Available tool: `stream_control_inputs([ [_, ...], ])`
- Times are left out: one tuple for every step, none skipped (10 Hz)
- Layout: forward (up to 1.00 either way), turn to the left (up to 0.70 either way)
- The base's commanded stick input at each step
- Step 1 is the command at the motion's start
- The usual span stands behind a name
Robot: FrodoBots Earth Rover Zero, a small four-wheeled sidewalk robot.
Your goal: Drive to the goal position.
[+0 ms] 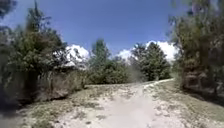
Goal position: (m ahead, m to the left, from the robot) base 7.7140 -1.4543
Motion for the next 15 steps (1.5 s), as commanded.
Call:
stream_control_inputs([
  [0.44, 0.02],
  [0.44, 0.02],
  [0.44, 0.02],
  [0.44, 0.02],
  [0.44, 0.02],
  [0.44, 0.02],
  [0.44, 0.02],
  [0.44, 0.02],
  [0.44, 0.02],
  [0.44, 0.02],
  [0.44, 0.02],
  [0.44, 0.02],
  [0.44, 0.02],
  [0.44, 0.02],
  [0.44, 0.02],
])
